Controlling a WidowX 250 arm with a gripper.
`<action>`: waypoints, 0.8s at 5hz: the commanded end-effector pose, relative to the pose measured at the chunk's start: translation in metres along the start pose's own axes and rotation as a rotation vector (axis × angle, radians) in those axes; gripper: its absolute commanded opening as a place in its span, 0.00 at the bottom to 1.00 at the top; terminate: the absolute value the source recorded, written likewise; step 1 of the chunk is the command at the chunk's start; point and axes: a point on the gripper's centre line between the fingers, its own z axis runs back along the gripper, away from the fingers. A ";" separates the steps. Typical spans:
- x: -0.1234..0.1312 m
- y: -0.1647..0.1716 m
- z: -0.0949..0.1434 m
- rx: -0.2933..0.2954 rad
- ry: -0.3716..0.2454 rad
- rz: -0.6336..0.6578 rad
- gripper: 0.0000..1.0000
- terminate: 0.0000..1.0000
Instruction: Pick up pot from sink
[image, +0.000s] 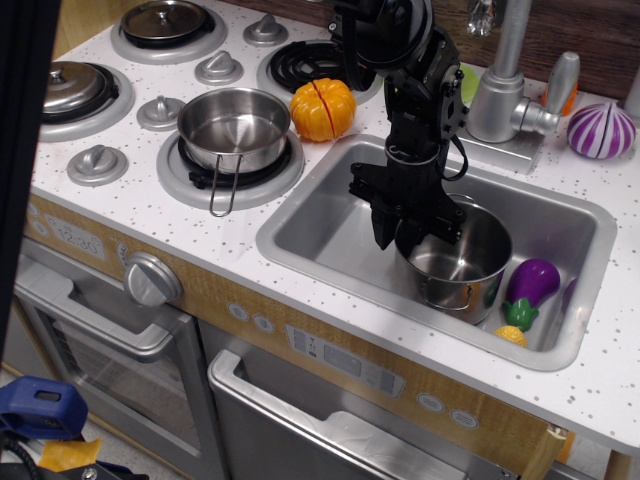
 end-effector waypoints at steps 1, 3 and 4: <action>0.013 0.001 0.029 0.012 -0.044 0.006 0.00 0.00; 0.033 0.015 0.078 0.043 -0.034 -0.016 0.00 0.00; 0.034 0.019 0.093 0.069 -0.052 -0.024 0.00 0.00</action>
